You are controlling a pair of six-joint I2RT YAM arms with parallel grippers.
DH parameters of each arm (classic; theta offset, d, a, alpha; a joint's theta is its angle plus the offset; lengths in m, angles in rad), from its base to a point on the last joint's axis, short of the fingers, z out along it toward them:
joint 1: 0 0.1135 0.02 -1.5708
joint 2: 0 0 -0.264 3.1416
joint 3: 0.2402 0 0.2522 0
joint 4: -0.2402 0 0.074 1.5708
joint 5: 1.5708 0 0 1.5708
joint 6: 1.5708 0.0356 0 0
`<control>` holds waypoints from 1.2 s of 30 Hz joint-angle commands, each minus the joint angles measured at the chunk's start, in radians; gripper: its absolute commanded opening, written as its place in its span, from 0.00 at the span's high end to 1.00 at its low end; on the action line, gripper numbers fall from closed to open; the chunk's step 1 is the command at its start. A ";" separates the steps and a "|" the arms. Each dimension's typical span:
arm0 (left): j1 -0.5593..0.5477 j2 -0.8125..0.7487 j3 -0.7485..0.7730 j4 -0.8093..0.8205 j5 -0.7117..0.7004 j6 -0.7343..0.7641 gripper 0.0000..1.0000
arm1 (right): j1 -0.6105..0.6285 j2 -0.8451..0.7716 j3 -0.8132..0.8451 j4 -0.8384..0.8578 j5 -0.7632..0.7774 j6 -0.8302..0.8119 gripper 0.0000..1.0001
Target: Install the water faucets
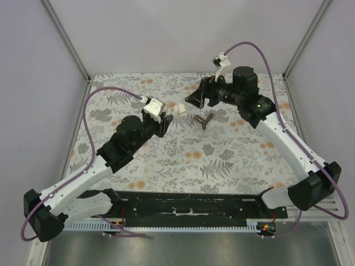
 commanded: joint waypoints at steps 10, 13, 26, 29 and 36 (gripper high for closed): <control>0.330 -0.038 0.031 0.031 0.917 -0.262 0.98 | -0.086 -0.085 0.012 0.130 -0.816 -0.260 0.10; 0.388 0.023 0.086 0.030 1.063 -0.355 0.98 | -0.084 -0.090 0.033 0.050 -0.856 -0.378 0.10; 0.416 0.125 0.191 0.061 1.246 -0.529 0.98 | -0.083 -0.078 0.051 -0.078 -0.868 -0.561 0.14; 0.415 0.117 0.189 0.076 1.261 -0.546 0.98 | -0.080 -0.058 0.065 -0.078 -0.879 -0.561 0.14; 0.412 0.105 0.189 0.091 1.268 -0.570 0.98 | -0.048 -0.015 0.099 -0.076 -0.902 -0.540 0.21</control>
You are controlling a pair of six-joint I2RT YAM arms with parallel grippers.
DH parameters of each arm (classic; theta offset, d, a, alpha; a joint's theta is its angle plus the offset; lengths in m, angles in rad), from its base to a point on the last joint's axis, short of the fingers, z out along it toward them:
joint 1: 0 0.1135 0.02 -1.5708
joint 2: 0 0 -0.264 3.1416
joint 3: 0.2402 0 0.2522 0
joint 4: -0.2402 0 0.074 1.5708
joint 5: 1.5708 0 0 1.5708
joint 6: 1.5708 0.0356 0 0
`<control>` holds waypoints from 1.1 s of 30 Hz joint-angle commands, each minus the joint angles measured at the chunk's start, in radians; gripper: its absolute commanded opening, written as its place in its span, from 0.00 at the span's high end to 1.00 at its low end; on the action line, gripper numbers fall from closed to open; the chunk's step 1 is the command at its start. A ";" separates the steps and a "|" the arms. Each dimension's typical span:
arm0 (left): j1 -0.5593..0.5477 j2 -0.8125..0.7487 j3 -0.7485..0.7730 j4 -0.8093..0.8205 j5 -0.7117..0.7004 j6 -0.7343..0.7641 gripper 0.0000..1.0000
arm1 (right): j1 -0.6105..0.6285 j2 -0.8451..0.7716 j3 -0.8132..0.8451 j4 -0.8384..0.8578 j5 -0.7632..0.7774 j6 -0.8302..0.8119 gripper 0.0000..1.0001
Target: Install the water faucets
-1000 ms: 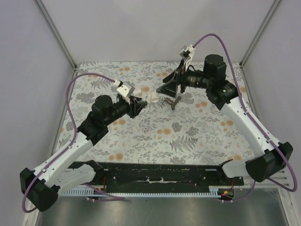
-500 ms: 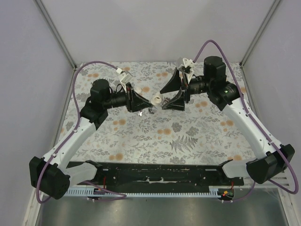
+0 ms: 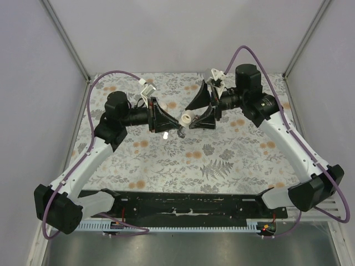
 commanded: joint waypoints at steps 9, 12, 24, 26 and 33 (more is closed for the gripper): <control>-0.018 -0.053 0.052 0.082 0.012 -0.040 0.98 | 0.027 0.042 0.071 0.027 -0.007 0.125 0.69; -0.033 -0.096 0.044 0.059 -0.069 0.012 0.98 | 0.029 0.040 0.065 0.018 0.117 0.194 0.90; -0.659 -0.206 -0.055 -0.012 -1.355 0.711 0.98 | 0.082 0.193 0.136 -0.300 0.792 0.652 1.00; -0.771 -0.162 -0.087 0.071 -1.561 0.852 0.98 | 0.089 0.215 0.108 -0.277 0.803 0.705 1.00; -0.848 -0.152 -0.157 0.188 -1.648 0.899 0.98 | 0.090 0.200 0.074 -0.185 0.823 0.737 0.82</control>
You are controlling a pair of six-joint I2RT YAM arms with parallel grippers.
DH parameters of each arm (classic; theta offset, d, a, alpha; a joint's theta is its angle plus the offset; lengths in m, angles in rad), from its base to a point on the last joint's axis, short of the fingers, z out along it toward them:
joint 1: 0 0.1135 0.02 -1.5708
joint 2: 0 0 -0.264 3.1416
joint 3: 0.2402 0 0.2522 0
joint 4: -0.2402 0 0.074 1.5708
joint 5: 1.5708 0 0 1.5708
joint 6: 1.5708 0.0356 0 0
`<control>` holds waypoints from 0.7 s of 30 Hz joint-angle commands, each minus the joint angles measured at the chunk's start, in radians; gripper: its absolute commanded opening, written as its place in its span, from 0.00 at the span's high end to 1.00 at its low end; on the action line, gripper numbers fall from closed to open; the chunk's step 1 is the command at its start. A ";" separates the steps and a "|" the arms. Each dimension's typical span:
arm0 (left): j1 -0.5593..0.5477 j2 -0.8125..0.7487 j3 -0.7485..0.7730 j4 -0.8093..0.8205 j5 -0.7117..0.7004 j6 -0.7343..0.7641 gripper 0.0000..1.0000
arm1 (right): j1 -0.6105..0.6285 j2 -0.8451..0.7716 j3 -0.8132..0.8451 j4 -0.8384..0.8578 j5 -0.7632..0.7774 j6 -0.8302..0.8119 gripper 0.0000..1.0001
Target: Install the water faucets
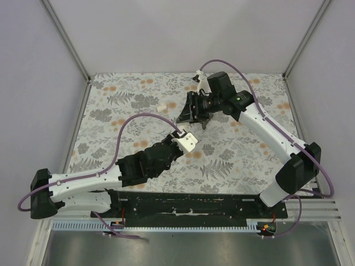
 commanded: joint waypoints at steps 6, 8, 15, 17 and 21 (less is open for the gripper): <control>0.154 -0.166 0.013 0.000 0.238 -0.134 0.98 | -0.042 -0.068 0.030 0.168 0.027 -0.177 0.23; 0.298 -0.194 0.016 -0.069 0.424 -0.217 0.98 | -0.044 -0.091 0.015 0.170 -0.006 -0.284 0.12; 0.553 -0.148 0.111 -0.281 0.961 -0.268 0.98 | -0.045 -0.224 -0.123 0.187 -0.116 -0.637 0.02; 0.590 -0.110 0.160 -0.347 1.096 -0.248 0.98 | -0.044 -0.275 -0.178 0.187 -0.202 -0.789 0.02; 0.616 -0.039 0.250 -0.445 1.241 -0.225 0.98 | -0.035 -0.371 -0.304 0.182 -0.305 -1.085 0.02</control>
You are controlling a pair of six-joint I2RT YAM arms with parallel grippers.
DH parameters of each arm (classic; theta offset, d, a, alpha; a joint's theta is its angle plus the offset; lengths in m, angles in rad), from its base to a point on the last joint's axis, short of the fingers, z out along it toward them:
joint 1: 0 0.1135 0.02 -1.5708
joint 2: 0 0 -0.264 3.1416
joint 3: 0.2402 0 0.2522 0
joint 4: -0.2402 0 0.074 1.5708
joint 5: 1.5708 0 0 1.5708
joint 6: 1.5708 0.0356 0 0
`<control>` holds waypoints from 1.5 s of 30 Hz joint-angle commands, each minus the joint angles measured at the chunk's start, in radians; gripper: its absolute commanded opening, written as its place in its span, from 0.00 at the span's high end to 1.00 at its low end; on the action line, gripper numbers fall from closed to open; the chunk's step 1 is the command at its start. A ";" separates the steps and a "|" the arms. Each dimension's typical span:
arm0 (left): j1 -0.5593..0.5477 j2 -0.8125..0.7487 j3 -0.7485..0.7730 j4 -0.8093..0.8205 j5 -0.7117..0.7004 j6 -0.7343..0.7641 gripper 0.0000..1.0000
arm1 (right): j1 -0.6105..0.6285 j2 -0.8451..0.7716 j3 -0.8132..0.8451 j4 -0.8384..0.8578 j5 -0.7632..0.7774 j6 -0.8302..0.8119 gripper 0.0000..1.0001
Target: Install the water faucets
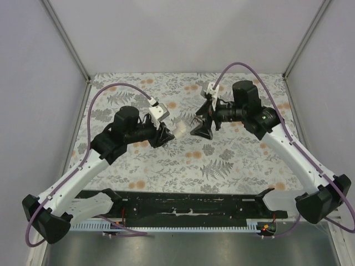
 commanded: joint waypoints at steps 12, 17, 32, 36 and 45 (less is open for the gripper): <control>0.037 0.194 0.294 -0.195 0.495 -0.011 0.98 | 0.090 -0.221 -0.226 0.149 -0.096 -0.658 0.02; 0.037 0.222 0.337 -0.219 0.542 -0.014 0.98 | 0.142 -0.201 -0.200 0.053 -0.062 -0.732 0.02; 0.039 0.236 0.391 -0.247 0.584 -0.048 0.98 | 0.222 -0.195 -0.208 -0.032 0.053 -0.775 0.19; 0.040 0.233 0.391 -0.247 0.579 -0.045 0.98 | 0.222 -0.192 -0.206 0.003 0.027 -0.703 0.38; 0.037 0.092 0.276 -0.077 0.377 0.006 0.98 | 0.221 -0.143 -0.223 0.193 0.059 -0.191 1.00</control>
